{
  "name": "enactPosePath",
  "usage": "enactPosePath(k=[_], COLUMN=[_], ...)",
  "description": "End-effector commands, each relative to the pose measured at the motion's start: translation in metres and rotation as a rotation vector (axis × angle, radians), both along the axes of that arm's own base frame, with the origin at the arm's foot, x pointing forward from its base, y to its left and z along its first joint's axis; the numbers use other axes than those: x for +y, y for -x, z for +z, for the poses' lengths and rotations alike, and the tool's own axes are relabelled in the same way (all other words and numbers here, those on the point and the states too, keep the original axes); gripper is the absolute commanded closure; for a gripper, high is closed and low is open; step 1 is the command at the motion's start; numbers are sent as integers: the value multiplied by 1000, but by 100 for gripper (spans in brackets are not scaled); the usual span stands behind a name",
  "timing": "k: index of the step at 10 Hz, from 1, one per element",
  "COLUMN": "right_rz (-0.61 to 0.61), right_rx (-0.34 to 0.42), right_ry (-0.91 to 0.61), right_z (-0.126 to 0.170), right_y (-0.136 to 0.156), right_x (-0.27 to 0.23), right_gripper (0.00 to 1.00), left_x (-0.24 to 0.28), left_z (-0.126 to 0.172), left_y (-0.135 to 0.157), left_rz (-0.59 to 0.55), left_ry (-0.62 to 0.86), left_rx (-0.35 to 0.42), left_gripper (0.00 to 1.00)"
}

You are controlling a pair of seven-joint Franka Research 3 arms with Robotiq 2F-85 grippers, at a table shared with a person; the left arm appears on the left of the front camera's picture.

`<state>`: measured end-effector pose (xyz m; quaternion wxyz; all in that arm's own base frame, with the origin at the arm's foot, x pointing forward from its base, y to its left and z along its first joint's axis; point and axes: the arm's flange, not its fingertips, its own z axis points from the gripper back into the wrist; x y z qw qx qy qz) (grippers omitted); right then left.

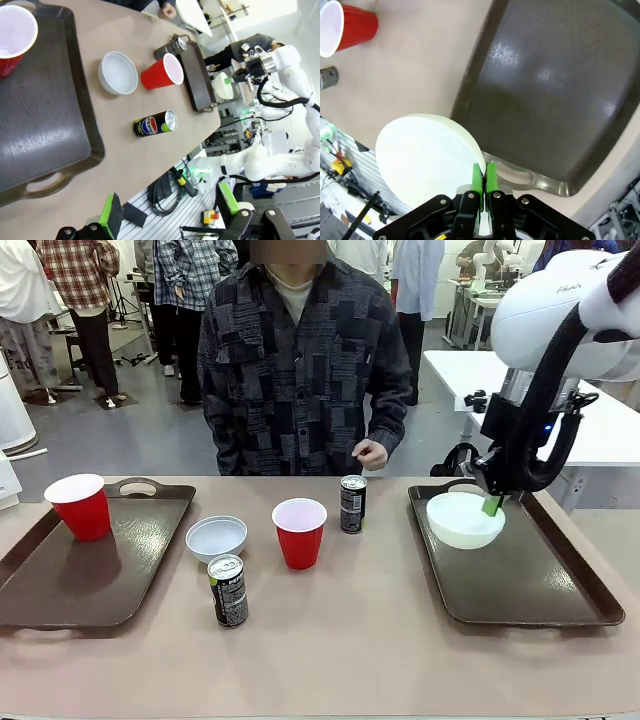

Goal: Prepare tableware on both trays.
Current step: Pick up a Picnic Bowl from the table and place it on a Handle tray.

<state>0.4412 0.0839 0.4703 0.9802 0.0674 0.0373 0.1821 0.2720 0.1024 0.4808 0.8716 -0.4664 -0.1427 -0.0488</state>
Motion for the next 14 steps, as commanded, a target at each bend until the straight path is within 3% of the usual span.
enactPosePath(k=[1, 2, 3, 7, 11, 13, 14], right_rz=[16, -17, -4, -12, -135, -146, -67], right_rx=[-25, -63, -5, -13, -105, -71, 32], right_ry=[-3, 63, -6, 4, 11, -4, 4], right_z=[3, 5, 0, -3, 7, -1, -6], right_y=[-6, -7, -2, -13, -21, -23, 18], right_x=[-18, -25, -12, -28, -83, -91, -77], right_gripper=[100, 100, 100, 96, 96, 96, 96], left_x=[2, 2, 2, 2, 2, 2, 2], left_z=[-1, -1, -1, -1, -1, -1, -1], left_y=[0, 0, 0, 0, 0, 0, 0], left_rz=[-9, -9, -9, -9, -9, -9, -9], left_ry=[17, 17, 17, 17, 17, 17, 17], left_rx=[-22, -22, -22, -22, -22, -22, -22], left_gripper=[0, 0, 0, 0, 0, 0, 0])
